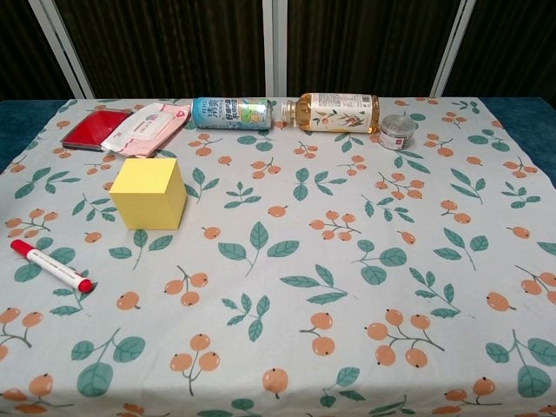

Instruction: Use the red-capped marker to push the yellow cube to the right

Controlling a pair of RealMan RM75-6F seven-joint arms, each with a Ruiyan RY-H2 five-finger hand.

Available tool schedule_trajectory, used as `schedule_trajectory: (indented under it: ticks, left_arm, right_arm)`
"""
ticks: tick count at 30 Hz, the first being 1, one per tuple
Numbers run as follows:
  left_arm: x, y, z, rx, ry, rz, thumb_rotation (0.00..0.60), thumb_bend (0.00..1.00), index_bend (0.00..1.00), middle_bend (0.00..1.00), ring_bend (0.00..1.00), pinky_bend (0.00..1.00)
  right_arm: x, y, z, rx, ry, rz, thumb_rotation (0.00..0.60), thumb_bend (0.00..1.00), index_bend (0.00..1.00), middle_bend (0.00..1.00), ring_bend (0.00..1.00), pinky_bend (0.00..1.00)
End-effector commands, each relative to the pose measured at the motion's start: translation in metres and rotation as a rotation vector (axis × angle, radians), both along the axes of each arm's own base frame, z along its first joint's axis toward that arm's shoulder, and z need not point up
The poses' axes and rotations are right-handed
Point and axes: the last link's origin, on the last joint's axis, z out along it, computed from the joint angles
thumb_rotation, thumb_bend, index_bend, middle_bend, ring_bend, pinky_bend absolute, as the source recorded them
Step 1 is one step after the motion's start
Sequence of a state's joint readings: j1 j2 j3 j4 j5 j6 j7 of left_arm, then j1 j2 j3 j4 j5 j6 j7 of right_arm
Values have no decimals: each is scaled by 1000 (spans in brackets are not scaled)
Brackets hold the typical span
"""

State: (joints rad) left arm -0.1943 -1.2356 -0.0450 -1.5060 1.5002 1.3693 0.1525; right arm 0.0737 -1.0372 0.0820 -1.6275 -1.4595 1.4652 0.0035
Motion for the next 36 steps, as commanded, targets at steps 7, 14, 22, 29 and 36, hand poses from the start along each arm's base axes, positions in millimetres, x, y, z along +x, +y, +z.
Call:
schedule_trajectory:
  ticks: [7,14,22,29,36]
  left_arm:
    - [16,19,-44,-227,44,-164,600,211,375,367,207,237]
    - [14,25,-73,-336,135,-209,600,220,408,400,207,237]
    - [12,27,-92,-374,164,-186,600,237,431,450,253,266]
    - [21,34,-103,-383,213,-184,600,259,446,458,255,266]
    - [24,38,-110,-391,242,-179,600,264,497,536,325,266]
  right_arm:
    - [0,0,1,-6,1,-5,600,0,0,0,0,0]
    - [-1,1,1,-6,-2,-10,600,0,0,0,0,0]
    - [-4,0,-1,-1,-9,-15,600,0,0,0,0,0]
    - [-5,-1,-2,3,-12,-17,600,0,0,0,0,0]
    - [-9,1,-3,2,-17,-31,600,0,0,0,0,0]
